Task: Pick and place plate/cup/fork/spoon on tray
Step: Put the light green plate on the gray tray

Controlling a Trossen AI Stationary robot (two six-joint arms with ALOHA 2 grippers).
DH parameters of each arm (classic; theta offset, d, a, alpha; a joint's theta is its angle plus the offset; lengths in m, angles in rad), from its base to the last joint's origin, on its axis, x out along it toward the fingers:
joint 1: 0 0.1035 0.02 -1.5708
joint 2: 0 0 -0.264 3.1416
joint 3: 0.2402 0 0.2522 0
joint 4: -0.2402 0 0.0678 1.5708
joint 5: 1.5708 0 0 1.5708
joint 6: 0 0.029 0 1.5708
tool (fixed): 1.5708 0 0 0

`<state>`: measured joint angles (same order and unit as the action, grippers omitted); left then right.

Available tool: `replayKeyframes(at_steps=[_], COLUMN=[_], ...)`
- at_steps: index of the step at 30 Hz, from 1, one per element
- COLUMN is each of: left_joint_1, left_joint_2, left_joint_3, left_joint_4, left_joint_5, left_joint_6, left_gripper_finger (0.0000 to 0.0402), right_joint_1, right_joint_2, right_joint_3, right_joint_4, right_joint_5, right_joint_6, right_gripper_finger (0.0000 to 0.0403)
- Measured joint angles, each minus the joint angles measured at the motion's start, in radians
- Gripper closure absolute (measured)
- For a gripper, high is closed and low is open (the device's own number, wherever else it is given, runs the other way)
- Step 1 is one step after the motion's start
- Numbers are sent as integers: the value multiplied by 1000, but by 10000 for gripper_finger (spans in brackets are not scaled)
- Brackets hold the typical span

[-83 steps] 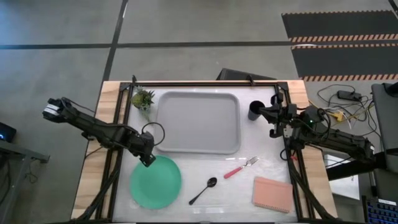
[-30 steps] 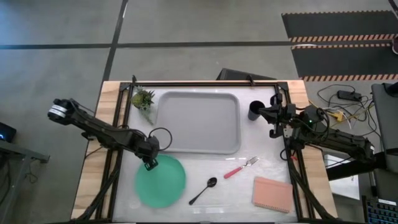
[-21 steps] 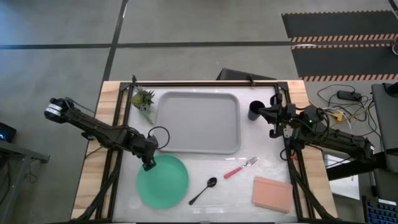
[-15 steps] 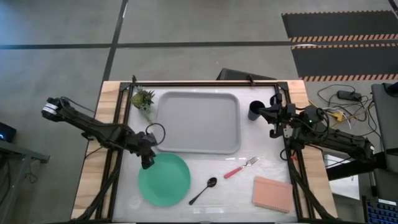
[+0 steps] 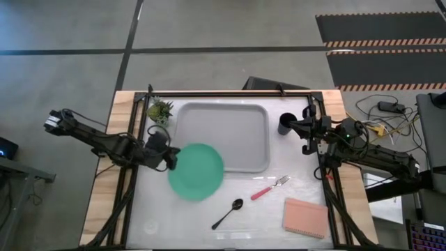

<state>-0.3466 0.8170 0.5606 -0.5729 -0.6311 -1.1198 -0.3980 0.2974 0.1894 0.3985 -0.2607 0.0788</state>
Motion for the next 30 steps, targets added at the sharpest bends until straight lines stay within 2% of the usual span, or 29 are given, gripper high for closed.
replayKeyframes(at_steps=[14, 30], left_joint_1=[30, 169], left_joint_2=[100, 329], left_joint_3=[-2, -3], left_joint_4=[74, 164], left_joint_5=[-323, -484], left_joint_6=[-158, -158], left_gripper_finger=[401, 401], right_joint_1=[0, 0], right_joint_2=[0, 0], right_joint_3=[0, 0], right_joint_4=[2, 2], right_joint_5=[0, 0], right_joint_6=[0, -1], right_gripper_finger=[394, 394])
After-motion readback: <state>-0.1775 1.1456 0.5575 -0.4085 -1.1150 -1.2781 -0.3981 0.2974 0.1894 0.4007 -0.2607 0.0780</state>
